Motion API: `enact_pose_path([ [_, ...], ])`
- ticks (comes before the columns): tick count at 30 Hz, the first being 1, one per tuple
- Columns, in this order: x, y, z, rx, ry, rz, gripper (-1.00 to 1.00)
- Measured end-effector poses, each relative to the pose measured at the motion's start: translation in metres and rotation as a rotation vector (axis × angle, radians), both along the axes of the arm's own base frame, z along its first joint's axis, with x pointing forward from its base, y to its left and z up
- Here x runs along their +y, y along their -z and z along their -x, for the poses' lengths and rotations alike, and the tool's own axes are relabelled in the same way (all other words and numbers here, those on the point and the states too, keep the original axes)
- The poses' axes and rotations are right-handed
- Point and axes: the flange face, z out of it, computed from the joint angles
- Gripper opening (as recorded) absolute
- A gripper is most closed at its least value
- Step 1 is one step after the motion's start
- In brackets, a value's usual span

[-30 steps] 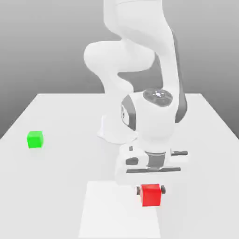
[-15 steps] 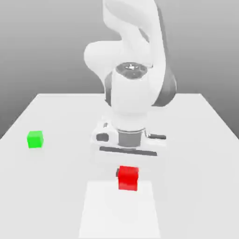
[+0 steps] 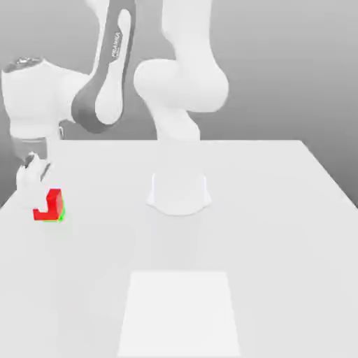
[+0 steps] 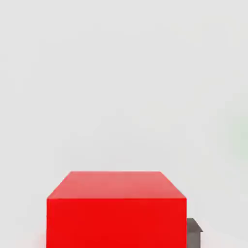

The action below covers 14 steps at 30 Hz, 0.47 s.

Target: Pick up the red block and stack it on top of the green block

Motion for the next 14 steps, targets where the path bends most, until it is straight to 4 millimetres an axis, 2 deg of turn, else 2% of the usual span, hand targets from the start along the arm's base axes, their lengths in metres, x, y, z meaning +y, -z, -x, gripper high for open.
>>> enact_pose_path([
  [4, -0.023, 0.003, 0.078, -0.020, 0.335, -0.013, -1.00],
  [6, -0.027, 0.017, 0.090, -0.027, 0.389, -0.016, -1.00],
  [11, -0.026, 0.058, 0.092, -0.026, 0.399, -0.017, -1.00],
  [12, -0.026, 0.063, 0.092, -0.024, 0.400, -0.016, 1.00],
  [14, -0.025, 0.063, 0.092, -0.024, 0.398, -0.016, 1.00],
])
